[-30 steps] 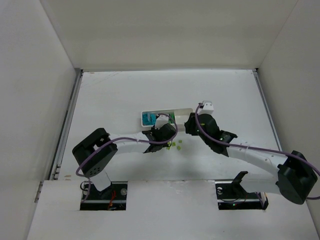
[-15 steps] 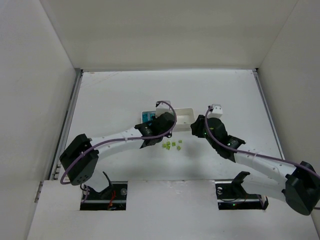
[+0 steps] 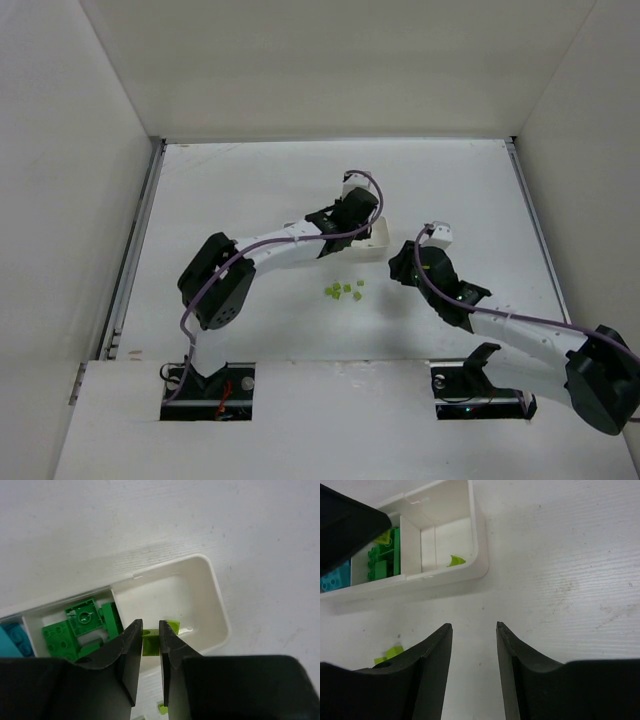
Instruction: Sort the legos into containers by color
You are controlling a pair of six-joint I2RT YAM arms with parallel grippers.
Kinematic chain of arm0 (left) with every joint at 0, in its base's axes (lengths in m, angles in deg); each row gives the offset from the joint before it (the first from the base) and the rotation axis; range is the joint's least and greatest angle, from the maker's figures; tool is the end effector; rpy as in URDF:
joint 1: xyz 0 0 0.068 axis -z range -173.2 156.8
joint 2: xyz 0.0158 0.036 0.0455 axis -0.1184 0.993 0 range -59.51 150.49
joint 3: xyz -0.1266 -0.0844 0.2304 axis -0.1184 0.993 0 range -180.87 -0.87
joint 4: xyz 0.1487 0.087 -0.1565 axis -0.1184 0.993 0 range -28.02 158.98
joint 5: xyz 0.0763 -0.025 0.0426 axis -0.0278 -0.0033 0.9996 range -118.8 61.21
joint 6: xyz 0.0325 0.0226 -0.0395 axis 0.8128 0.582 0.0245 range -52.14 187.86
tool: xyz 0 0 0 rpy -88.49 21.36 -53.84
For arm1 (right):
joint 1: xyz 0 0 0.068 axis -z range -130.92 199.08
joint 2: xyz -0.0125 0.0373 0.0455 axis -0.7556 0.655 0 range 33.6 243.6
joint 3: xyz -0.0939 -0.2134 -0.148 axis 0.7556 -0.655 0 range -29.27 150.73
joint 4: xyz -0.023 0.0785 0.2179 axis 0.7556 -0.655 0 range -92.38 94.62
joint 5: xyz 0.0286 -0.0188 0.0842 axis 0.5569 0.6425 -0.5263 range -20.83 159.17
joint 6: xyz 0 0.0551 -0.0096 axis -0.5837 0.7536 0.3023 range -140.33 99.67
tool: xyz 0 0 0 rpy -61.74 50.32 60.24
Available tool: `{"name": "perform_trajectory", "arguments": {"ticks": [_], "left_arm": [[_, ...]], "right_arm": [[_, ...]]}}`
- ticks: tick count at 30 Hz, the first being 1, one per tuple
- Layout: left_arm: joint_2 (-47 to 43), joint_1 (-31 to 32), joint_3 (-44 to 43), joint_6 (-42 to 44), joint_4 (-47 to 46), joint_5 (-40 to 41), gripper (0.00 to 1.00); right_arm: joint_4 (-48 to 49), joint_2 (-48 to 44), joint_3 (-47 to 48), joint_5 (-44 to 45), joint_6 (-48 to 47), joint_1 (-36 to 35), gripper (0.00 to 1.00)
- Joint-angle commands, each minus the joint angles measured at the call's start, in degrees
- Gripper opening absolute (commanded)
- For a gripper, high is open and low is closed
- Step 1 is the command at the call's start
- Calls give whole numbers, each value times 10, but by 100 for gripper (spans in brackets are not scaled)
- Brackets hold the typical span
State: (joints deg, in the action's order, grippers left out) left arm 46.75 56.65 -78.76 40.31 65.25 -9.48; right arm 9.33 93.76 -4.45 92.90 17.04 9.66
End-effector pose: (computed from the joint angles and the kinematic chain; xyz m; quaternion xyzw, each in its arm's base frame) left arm 0.2713 -0.3019 0.2634 0.0862 0.8603 -0.1862 0.4667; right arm 0.1570 0.1088 0.2149 0.0866 0.8519 0.1610 0.4907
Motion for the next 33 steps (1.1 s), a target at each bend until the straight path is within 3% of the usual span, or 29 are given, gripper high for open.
{"name": "perform_trajectory", "arguments": {"ticks": [1, 8, 13, 18, 20, 22, 28, 33], "left_arm": [[13, 6, -42, 14, 1, -21, 18], [41, 7, -68, 18, 3, -23, 30], [14, 6, -61, 19, -5, -21, 38], [-64, -12, -11, 17, -9, -23, 38], [-101, -15, 24, 15, -9, -22, 38], [-152, -16, 78, 9, -5, -20, 37], [-297, -2, 231, -21, 23, -19, 33], [-394, 22, 308, -47, 62, -22, 34]], "right_arm": [[49, -12, -4, 6, 7, 4, 46], [57, 15, 6, 1, 8, -1, 47], [66, 38, 15, -9, 2, -19, 46], [74, 82, 39, -25, -2, -60, 31], [75, 108, 53, -23, -2, -75, 30], [69, 137, 69, -18, -2, -89, 32], [34, 162, 90, -13, 7, -141, 50], [17, 193, 95, 4, 13, -160, 53]]}}
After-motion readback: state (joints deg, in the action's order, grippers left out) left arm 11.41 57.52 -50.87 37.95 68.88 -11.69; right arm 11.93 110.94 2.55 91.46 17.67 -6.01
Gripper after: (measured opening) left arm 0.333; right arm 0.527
